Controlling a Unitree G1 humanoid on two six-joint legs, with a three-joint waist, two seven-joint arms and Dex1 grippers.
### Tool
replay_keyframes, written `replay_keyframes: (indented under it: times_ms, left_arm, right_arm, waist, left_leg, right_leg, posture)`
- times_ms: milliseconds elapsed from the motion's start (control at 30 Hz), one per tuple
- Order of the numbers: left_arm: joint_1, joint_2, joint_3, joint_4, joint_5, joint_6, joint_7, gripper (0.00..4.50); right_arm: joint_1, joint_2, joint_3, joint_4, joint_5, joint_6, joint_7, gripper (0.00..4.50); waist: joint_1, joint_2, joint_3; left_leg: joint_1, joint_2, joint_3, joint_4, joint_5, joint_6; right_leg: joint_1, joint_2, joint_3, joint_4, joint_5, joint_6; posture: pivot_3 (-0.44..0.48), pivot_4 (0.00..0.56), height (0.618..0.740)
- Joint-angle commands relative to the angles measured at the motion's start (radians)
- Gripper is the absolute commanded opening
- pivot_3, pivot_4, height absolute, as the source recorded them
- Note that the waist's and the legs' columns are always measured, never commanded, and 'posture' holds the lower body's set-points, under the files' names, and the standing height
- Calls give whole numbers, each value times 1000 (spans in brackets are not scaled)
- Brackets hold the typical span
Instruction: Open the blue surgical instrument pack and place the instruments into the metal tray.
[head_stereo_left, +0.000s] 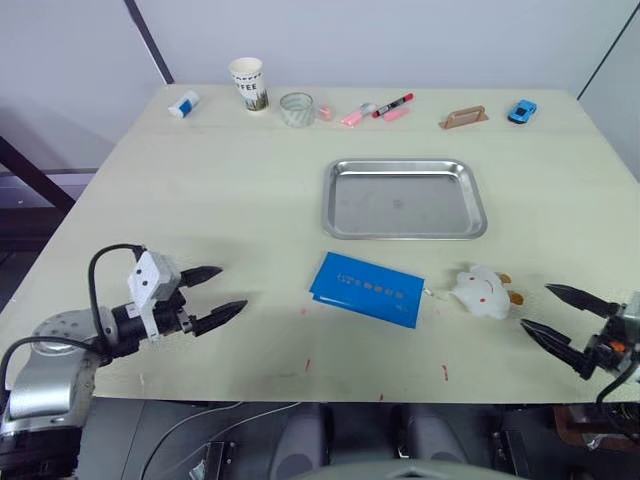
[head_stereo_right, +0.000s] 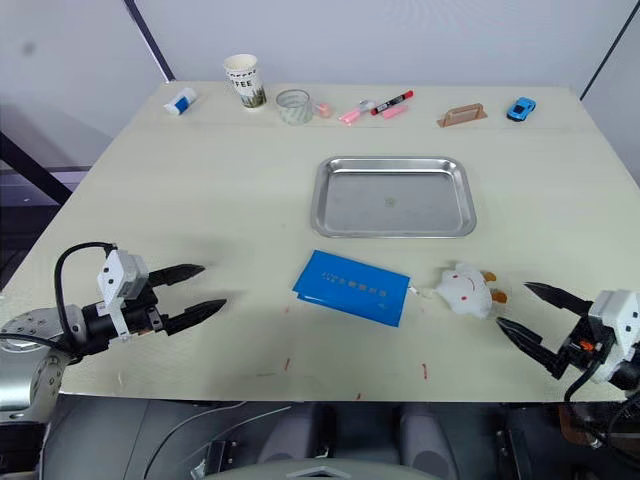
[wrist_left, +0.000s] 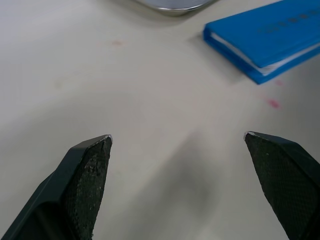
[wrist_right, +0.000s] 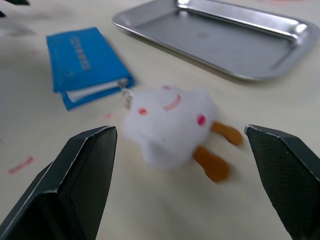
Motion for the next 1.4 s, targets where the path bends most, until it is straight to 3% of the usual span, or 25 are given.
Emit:
replay_keyframes:
  times_ms: [33, 167, 233, 267, 300, 333, 367, 400, 433, 500, 533, 567, 667, 933, 1400]
  left_arm:
    - [-58, 11, -44, 23, 22, -48, -28, 4500]
    - [-195, 3, -177, 152, 121, -122, -73, 4500]
    - [-257, -12, -216, 214, 139, -139, -91, 4257]
    - [-289, -22, -236, 246, 149, -149, -99, 3762]
    - [-318, -31, -255, 278, 161, -163, -107, 3531]
    - [-358, -44, -282, 328, 180, -188, -121, 2994]
    - [-384, -52, -299, 363, 193, -208, -132, 2809]
    - [-409, -61, -314, 397, 204, -224, -141, 2125]
    - [-445, -75, -332, 447, 220, -246, -149, 2125]
    - [-510, -102, -364, 536, 246, -288, -170, 889]
    - [-540, -118, -379, 578, 259, -308, -179, 601]
    - [-569, -135, -391, 622, 272, -330, -184, 24]
    - [-645, -172, -424, 740, 321, -396, -200, 24]
    - [-794, -269, -491, 957, 407, -501, -247, 24]
    - [-852, -362, -527, 1057, 465, -567, -327, 24]
  right_arm:
    - [-17, -16, 41, -121, 20, 68, -47, 4477]
    - [-81, -39, 168, -212, -34, 141, -100, 4477]
    - [-112, -59, 217, -214, -61, 158, -91, 4499]
    - [-138, -60, 241, -216, -62, 183, -102, 3947]
    - [-165, -56, 265, -215, -70, 204, -124, 3746]
    - [-195, -60, 302, -210, -94, 213, -133, 3118]
    - [-215, -63, 326, -207, -113, 219, -139, 2927]
    - [-231, -68, 348, -204, -134, 221, -141, 2241]
    - [-251, -74, 374, -200, -151, 239, -146, 2241]
    - [-291, -87, 431, -193, -198, 262, -159, 953]
    - [-313, -90, 460, -186, -226, 271, -167, 605]
    - [-333, -93, 492, -175, -260, 279, -177, 45]
    - [-374, -98, 559, -133, -346, 281, -198, 45]
    - [-434, -35, 582, -58, -389, 264, -242, 45]
    - [-441, -2, 565, -19, -405, 221, -248, 45]
  waist:
    - [1, 0, 0]
    - [3, 0, 0]
    - [2, 0, 0]
    - [2, 0, 0]
    - [2, -1, 0]
    - [2, -2, 0]
    - [1, -2, 0]
    - [1, -2, 1]
    - [2, -2, 0]
    - [3, -2, 1]
    - [5, -2, 1]
    - [6, -2, 1]
    - [20, -2, 0]
    - [37, -3, -2]
    - [38, -3, -4]
  left_leg:
    - [0, 0, 0, 0, 0, 0]
    - [0, -2, -1, 1, 0, 0]
    - [0, -1, -1, 1, 0, 0]
    - [-1, -1, -1, 1, 0, 0]
    - [-1, -1, -1, 1, 0, 0]
    - [-3, -1, -1, 1, 0, 0]
    - [-3, -1, -1, 1, 0, 0]
    - [-5, -1, -2, 4, 0, 0]
    - [-6, -1, -2, 5, 0, 0]
    - [-7, -1, -3, 7, 0, 0]
    - [-8, -1, -3, 8, 0, 0]
    - [-9, -1, -3, 10, 0, 0]
    - [-10, -2, -3, 12, 0, 0]
    - [-11, -3, -4, 14, 0, 1]
    - [-11, -3, -5, 15, 0, 1]
  right_leg:
    - [0, 0, 0, 0, 0, 0]
    - [0, 1, -1, 1, 0, 0]
    - [0, 2, -1, 1, 0, 0]
    - [0, 2, -1, 0, 0, 0]
    - [0, 2, -1, 0, 0, 0]
    - [-1, 2, -1, -1, 0, 0]
    - [-1, 2, -1, -1, 0, 0]
    - [-2, 2, -2, 0, 0, 0]
    - [-3, 3, -3, 0, 0, 0]
    - [-3, 3, -4, 0, 0, 0]
    - [-3, 3, -5, 0, 0, 0]
    - [-3, 3, -6, 1, 0, 0]
    - [-2, 3, -7, 1, 0, 0]
    - [0, 3, -8, 2, 1, 0]
    - [1, 3, -8, 1, 1, 1]
  posture:
    - [0, 150, 740]
    - [0, 150, 740]
    - [0, 150, 740]
    - [0, 150, 740]
    - [0, 150, 740]
    - [0, 150, 740]
    - [0, 150, 740]
    - [0, 150, 740]
    - [0, 150, 740]
    - [0, 150, 740]
    - [0, 150, 740]
    - [0, 150, 740]
    - [0, 150, 740]
    - [0, 150, 740]
    - [0, 150, 740]
